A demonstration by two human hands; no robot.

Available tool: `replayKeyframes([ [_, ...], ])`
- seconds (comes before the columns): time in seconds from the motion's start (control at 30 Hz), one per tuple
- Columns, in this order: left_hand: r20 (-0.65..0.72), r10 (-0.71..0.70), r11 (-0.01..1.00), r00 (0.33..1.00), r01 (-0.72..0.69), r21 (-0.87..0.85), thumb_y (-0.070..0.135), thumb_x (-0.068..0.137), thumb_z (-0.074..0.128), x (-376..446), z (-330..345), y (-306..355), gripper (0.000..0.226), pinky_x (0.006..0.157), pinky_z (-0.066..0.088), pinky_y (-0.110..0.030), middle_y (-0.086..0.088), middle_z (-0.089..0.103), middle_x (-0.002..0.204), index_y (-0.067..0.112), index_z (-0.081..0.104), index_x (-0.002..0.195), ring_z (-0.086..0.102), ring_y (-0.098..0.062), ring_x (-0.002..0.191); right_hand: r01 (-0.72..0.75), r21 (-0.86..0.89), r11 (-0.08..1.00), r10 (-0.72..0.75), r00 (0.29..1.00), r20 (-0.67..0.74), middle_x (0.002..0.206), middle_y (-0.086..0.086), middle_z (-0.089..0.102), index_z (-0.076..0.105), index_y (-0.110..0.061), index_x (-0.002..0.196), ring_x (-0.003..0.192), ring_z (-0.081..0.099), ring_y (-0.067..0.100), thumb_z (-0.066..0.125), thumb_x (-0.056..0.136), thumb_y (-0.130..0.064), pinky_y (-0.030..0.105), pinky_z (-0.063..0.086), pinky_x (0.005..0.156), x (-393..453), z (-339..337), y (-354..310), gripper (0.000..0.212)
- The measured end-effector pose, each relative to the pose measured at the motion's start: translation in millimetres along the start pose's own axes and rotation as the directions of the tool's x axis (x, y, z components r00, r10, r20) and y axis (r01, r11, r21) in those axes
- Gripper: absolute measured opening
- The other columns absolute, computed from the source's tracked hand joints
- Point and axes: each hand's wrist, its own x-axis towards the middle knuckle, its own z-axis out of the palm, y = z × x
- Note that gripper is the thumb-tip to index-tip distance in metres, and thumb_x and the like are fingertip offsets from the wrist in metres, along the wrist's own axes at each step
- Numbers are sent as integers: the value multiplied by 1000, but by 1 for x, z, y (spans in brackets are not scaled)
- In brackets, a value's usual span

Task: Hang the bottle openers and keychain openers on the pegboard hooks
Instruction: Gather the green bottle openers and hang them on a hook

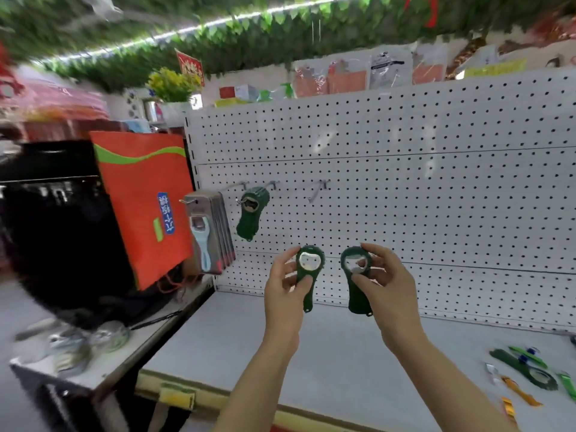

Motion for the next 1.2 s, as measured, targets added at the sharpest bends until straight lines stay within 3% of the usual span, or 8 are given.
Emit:
replayKeyframes([
  [0.13,-65,55,998,996,-55,3,-8,90,58,-6,-27,19,54,83,52,-36,3,69,115,39,64,116,65,-16,106,8,38,999,-11,996,84,102,-5,68,64,-37,105,88,67,18,68,81,2,34,57,71,-15,33,-9,46],
  [0.23,-73,107,994,992,-105,31,-8,89,60,-2,-43,36,56,92,52,-32,0,66,123,39,63,120,63,-16,109,29,50,998,-34,994,102,102,-5,68,63,-35,106,87,67,16,68,80,4,27,55,70,-22,54,-18,47],
  [0.4,-77,166,986,983,-164,30,-9,89,60,21,-63,61,55,75,50,-13,-1,68,114,37,62,119,62,4,85,50,59,997,-56,992,114,101,-6,67,63,-33,107,86,67,16,67,81,3,28,56,70,-27,85,-31,45],
  [0.73,29,178,984,984,-178,-26,-9,89,58,89,-94,80,59,91,53,-40,0,69,118,46,65,109,66,-22,105,106,57,993,-105,994,-19,102,-9,68,63,-33,109,89,67,15,68,82,2,32,58,77,-15,153,-43,45],
  [0.97,83,141,990,987,-138,-37,-9,90,56,118,-102,66,56,83,54,-28,6,69,112,42,63,113,65,-12,99,135,43,990,-130,987,-94,99,-9,69,64,-34,108,84,67,11,67,81,3,32,59,71,-14,176,-46,46],
  [1.2,102,138,989,985,-142,35,-1,90,62,137,-96,49,51,81,56,-28,8,69,104,44,63,112,67,-11,94,148,13,989,-147,986,-79,99,-9,67,61,-34,105,84,68,15,66,81,3,25,56,65,-8,183,-47,44],
])
